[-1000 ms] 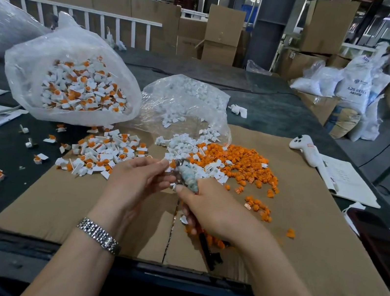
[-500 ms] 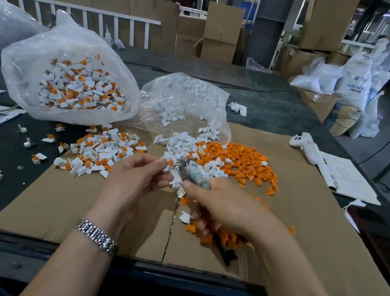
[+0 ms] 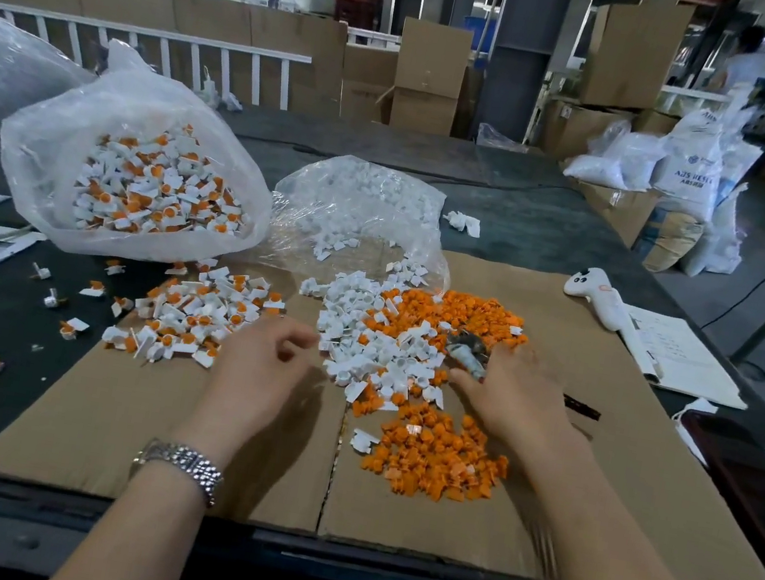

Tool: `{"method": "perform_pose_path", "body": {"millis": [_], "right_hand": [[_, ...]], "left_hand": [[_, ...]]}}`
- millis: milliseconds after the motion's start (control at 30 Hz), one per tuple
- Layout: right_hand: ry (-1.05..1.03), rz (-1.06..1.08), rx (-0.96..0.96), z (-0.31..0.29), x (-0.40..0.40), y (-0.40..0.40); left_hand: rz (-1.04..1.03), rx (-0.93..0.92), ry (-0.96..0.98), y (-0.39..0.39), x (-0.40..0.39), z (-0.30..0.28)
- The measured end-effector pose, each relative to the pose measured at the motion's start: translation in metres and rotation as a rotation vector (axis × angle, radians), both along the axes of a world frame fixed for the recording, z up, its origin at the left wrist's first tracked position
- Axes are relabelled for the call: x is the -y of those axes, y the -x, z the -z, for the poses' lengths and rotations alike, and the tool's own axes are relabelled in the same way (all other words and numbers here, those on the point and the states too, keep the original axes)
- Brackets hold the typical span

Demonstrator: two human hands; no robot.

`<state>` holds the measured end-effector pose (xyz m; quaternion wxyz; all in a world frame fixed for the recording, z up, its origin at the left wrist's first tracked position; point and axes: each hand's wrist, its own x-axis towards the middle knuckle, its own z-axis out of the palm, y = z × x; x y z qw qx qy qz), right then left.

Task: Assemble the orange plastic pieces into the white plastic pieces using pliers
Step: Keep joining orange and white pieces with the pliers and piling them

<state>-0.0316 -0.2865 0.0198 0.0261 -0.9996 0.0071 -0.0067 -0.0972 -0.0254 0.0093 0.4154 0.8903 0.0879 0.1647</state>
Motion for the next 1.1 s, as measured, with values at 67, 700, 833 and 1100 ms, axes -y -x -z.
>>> {"method": "perform_pose_path", "body": {"millis": [67, 700, 833, 1100], "right_hand": [[0.027, -0.008, 0.008, 0.006, 0.0, -0.002], [-0.391, -0.37, -0.03, -0.023, -0.008, 0.026], [-0.279, -0.416, -0.106, -0.02, -0.016, 0.036], [0.013, -0.427, 0.069, -0.009, -0.035, 0.036]], "left_hand": [[0.092, -0.065, -0.173, -0.007, 0.012, 0.007], [0.077, -0.086, 0.313, -0.006, 0.01, 0.007], [0.1, -0.173, 0.738, 0.003, 0.011, 0.001], [0.164, -0.251, 1.228, 0.007, 0.018, 0.0]]}}
